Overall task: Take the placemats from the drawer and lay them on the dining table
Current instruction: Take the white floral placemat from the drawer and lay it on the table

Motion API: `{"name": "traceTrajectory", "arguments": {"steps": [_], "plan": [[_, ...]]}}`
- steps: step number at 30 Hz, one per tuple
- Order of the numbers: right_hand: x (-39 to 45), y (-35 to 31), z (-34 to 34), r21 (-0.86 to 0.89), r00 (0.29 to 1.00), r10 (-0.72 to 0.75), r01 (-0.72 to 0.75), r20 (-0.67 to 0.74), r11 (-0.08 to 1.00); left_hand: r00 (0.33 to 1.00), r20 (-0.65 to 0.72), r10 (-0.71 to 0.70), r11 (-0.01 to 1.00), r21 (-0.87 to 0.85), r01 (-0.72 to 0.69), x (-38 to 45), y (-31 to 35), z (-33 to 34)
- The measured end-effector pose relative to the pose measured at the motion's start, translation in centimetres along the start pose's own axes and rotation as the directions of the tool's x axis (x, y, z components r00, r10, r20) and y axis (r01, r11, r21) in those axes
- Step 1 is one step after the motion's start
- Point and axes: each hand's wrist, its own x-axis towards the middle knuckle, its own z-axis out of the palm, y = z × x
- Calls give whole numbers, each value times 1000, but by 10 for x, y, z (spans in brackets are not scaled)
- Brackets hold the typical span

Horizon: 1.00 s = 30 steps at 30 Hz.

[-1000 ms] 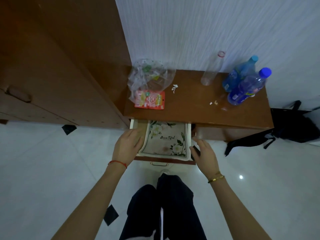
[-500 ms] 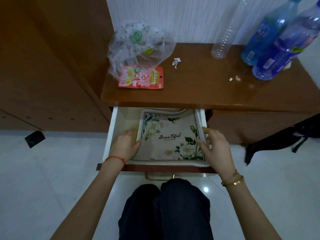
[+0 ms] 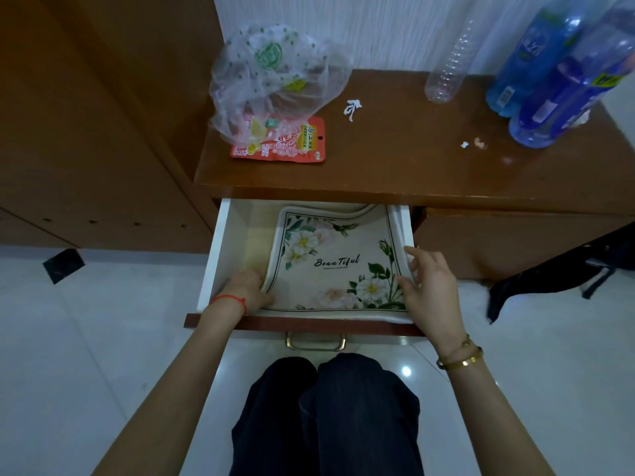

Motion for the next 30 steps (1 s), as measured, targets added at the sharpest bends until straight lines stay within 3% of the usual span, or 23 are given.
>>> {"name": "traceTrajectory", "arguments": {"steps": [6, 12, 17, 30], "plan": [[9, -4, -5, 75, 991, 94, -101, 92, 992, 996, -88, 26, 975, -216, -44, -6, -1, -7], [13, -9, -11, 105, 991, 77, -88, 105, 990, 983, -159, 93, 888, -433, -154, -25, 4, -21], [11, -21, -25, 130, 987, 131, -143, 98, 981, 993, -111, 27, 781, -618, -90, -49, 14, -34], [-60, -91, -144, 328, 907, 312, -397, 282, 857, 994, -111, 22, 742, -664, -90, -211, 21, -83]]}}
